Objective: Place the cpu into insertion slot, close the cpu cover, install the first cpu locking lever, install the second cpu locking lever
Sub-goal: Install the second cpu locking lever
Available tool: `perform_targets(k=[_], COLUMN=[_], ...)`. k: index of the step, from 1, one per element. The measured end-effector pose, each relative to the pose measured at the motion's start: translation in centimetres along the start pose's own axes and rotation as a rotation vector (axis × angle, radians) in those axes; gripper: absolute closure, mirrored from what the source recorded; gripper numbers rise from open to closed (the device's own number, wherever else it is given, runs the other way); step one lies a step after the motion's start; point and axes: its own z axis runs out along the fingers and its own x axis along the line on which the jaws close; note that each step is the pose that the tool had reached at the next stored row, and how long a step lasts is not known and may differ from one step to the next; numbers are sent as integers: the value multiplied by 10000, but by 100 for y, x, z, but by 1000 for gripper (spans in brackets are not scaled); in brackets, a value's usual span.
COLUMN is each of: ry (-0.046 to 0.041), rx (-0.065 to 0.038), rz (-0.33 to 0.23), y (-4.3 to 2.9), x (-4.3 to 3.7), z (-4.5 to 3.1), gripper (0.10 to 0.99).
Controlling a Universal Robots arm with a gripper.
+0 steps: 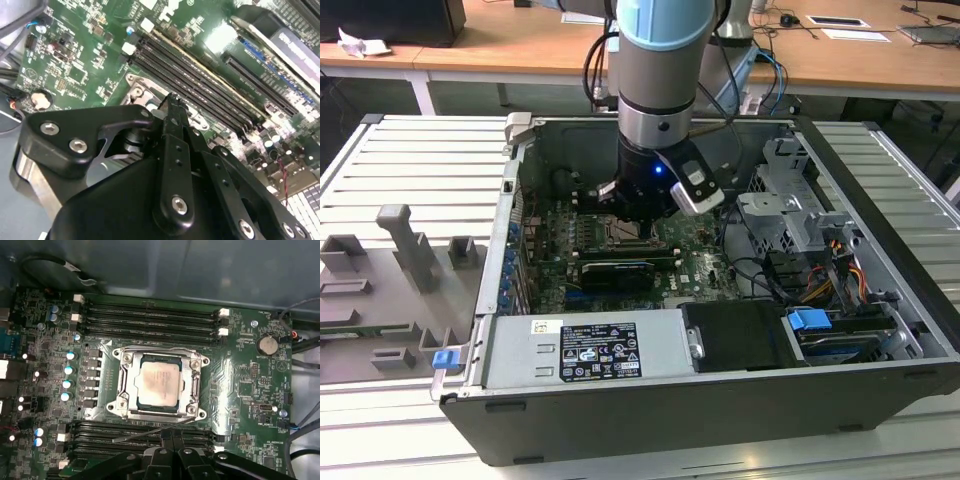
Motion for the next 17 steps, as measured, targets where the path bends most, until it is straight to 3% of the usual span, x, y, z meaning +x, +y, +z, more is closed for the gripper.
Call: perform_targets(k=[4,8,9,12,13,16,17], ry=[-1,4,7,-8,-20,-43,-47], rx=[-20,-26,-49,-249,-380,-634,-670], rz=[-3,-58,-89,-124,-135,-141,-139], y=[12,7,8,13,14,7,-5], x=[198,259,312,394,420,467,477], z=[13,149,178,193,196,217,223], gripper=[980,980,980,980,980,980,980])
